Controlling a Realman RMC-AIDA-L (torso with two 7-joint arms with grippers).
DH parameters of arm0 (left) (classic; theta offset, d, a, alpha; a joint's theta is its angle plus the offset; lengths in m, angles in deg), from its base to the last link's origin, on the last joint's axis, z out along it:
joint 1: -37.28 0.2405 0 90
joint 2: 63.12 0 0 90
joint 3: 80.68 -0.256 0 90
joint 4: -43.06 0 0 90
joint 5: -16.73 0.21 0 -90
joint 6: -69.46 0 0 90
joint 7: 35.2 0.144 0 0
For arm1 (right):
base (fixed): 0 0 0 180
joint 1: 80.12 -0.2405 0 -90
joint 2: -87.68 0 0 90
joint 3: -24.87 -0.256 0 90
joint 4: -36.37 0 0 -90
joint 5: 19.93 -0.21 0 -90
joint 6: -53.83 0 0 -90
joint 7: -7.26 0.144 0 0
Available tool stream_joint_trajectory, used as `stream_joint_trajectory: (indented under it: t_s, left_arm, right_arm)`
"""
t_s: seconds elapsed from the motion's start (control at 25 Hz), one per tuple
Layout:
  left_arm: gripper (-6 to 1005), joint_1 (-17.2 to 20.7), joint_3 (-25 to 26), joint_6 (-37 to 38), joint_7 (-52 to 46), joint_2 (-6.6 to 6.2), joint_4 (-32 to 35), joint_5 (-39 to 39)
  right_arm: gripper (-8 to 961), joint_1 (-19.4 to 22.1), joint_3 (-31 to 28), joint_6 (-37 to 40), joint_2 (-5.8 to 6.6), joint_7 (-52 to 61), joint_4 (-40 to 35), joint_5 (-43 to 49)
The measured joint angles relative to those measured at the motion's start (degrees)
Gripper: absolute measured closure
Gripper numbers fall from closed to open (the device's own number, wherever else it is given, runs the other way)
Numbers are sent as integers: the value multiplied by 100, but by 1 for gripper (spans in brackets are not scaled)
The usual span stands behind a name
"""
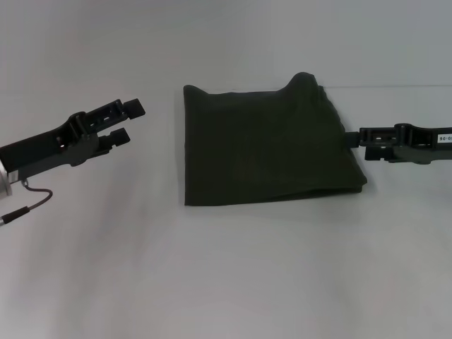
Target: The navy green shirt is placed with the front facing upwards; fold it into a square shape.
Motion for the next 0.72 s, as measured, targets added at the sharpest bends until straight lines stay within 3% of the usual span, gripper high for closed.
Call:
stream_joint_trajectory:
  t_s: [0.2,0.4,0.48,0.72]
  left_arm:
    - [50,-48,-8,-4,0,-8,0,3]
    - [50,-69,-8,-21,1,-7,-15,-26]
    - [50,-70,2,-17,1,-6,-15,-37]
    - [50,-54,18,-1,-5,-5,-10,-44]
  right_arm:
    - [89,-68,49,-123,27,-9,414,-162]
    - [89,-319,116,-1153,-9,342,842,530]
    - [89,-340,112,-1229,-1,607,774,831]
    - [88,-36,-327,-193,97,844,-204,617]
